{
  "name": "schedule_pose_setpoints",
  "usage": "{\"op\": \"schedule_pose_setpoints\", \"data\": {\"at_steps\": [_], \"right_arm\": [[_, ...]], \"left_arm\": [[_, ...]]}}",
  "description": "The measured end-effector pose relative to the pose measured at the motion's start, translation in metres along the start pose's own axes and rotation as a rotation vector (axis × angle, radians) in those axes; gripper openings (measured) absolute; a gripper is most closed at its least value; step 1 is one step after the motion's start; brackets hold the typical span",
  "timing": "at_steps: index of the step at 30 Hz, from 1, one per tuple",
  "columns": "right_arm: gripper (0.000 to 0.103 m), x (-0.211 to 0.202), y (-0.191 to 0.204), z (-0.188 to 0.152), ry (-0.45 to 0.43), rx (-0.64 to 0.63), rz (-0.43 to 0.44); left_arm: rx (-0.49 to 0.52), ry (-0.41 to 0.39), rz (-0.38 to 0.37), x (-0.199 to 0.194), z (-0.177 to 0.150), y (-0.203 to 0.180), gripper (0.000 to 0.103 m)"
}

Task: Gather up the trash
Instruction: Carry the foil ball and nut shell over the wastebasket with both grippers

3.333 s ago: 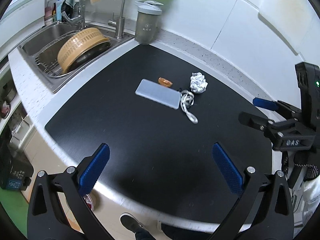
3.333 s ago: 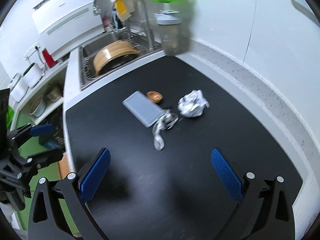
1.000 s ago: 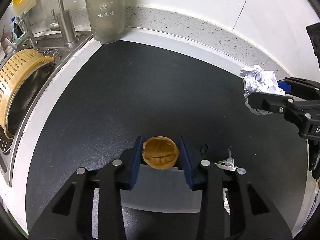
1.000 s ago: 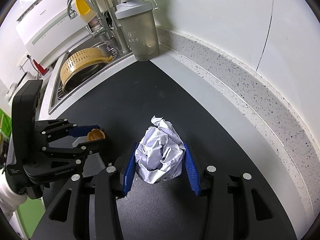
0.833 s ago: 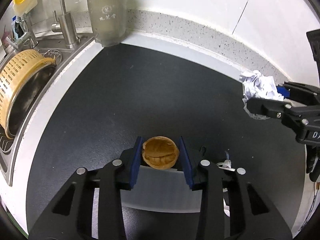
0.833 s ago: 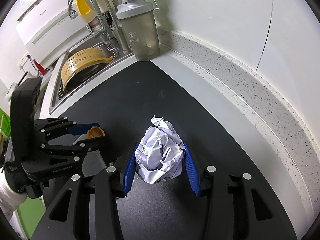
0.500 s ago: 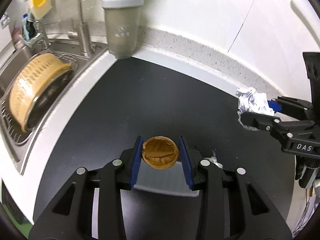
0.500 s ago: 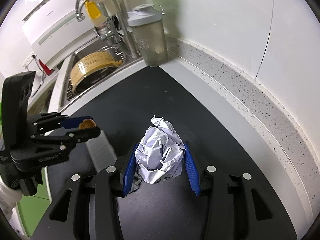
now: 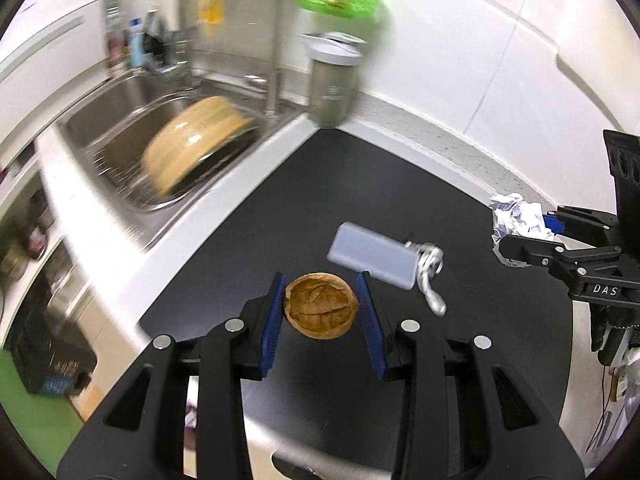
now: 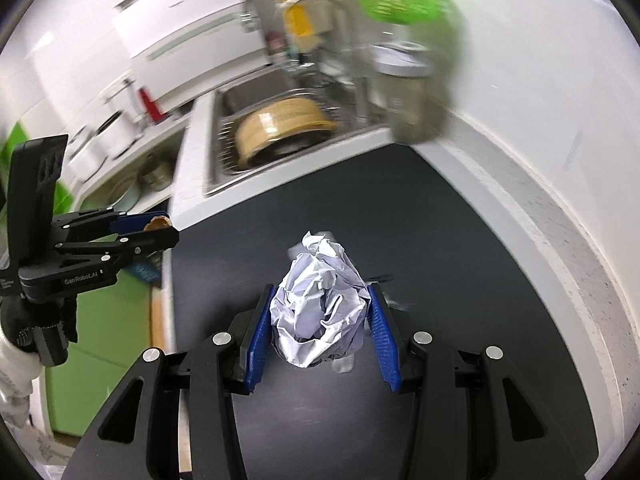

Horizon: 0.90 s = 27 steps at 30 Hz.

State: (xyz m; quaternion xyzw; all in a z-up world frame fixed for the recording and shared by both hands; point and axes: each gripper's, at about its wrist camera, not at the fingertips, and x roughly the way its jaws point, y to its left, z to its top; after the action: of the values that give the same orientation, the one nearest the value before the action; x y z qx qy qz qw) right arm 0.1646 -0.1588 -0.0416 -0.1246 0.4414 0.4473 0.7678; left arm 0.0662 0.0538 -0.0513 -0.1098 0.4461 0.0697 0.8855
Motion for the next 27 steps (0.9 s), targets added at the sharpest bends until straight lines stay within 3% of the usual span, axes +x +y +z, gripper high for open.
{"op": "schedule_pose_setpoints", "data": {"at_steps": [7, 17, 22, 27], "right_arm": [[0.044, 0.015, 0.095, 0.001, 0.01, -0.135, 0.136], [0.044, 0.089, 0.262, -0.003, 0.102, -0.353, 0.322], [0.044, 0.147, 0.336, -0.013, 0.162, -0.453, 0.364], [0.044, 0.232, 0.385, -0.042, 0.249, -0.507, 0.372]], "left_arm": [[-0.132, -0.017, 0.112, -0.065, -0.067, 0.053, 0.037], [-0.375, -0.026, 0.259, -0.13, -0.177, 0.16, 0.037], [-0.491, -0.014, 0.299, -0.127, -0.229, 0.216, 0.037], [-0.58, 0.028, 0.314, -0.081, -0.289, 0.273, 0.037]]}}
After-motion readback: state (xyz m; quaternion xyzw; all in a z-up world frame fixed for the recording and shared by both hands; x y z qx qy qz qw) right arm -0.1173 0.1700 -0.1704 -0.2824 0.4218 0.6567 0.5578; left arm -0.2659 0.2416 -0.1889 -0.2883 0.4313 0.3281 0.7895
